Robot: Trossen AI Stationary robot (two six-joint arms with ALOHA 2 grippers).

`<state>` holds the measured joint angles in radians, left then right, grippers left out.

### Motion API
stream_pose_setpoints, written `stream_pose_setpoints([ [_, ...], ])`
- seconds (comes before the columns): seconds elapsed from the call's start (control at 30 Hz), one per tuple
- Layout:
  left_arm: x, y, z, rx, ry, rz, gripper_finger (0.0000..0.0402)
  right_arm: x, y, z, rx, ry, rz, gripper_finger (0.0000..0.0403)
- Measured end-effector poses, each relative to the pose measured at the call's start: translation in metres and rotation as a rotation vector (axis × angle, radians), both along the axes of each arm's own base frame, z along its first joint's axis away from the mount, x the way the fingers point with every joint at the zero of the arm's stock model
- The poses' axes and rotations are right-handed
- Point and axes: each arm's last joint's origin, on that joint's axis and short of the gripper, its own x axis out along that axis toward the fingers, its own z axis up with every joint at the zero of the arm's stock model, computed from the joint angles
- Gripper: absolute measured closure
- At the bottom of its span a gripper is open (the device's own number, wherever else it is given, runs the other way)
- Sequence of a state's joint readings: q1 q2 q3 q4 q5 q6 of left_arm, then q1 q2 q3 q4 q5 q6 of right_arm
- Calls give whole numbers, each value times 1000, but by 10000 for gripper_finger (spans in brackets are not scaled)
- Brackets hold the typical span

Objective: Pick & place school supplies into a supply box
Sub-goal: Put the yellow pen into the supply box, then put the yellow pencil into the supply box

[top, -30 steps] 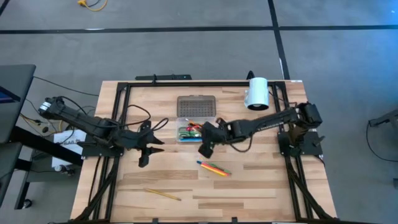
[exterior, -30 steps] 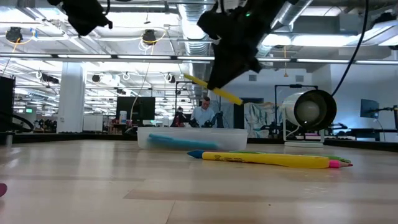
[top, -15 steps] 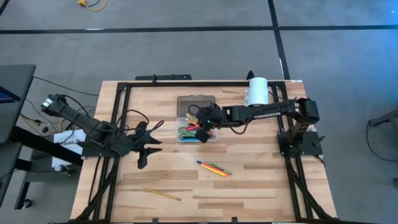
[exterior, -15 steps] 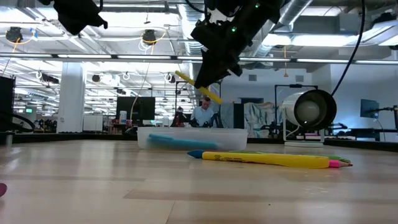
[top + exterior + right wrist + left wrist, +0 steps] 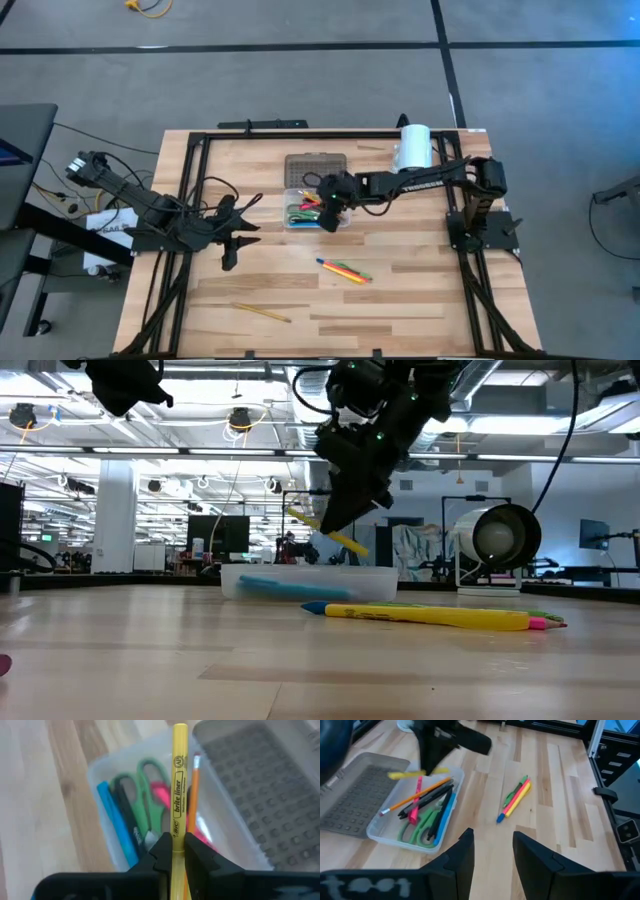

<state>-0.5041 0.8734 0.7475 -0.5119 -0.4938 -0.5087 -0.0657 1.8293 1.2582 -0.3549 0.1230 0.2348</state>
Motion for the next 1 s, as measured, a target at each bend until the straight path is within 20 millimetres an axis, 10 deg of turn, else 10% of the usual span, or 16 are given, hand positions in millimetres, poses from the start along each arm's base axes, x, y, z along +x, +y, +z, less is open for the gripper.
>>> stream_pose_setpoints([
  [0.57, -2, 1, -3, 18, 29, 23, 278, 16, 17, -33, 6, 40, -14, 371],
  [1.0, -2, 1, -3, 16, 25, 36, 278, 16, 14, -31, 39, 23, -32, 250],
])
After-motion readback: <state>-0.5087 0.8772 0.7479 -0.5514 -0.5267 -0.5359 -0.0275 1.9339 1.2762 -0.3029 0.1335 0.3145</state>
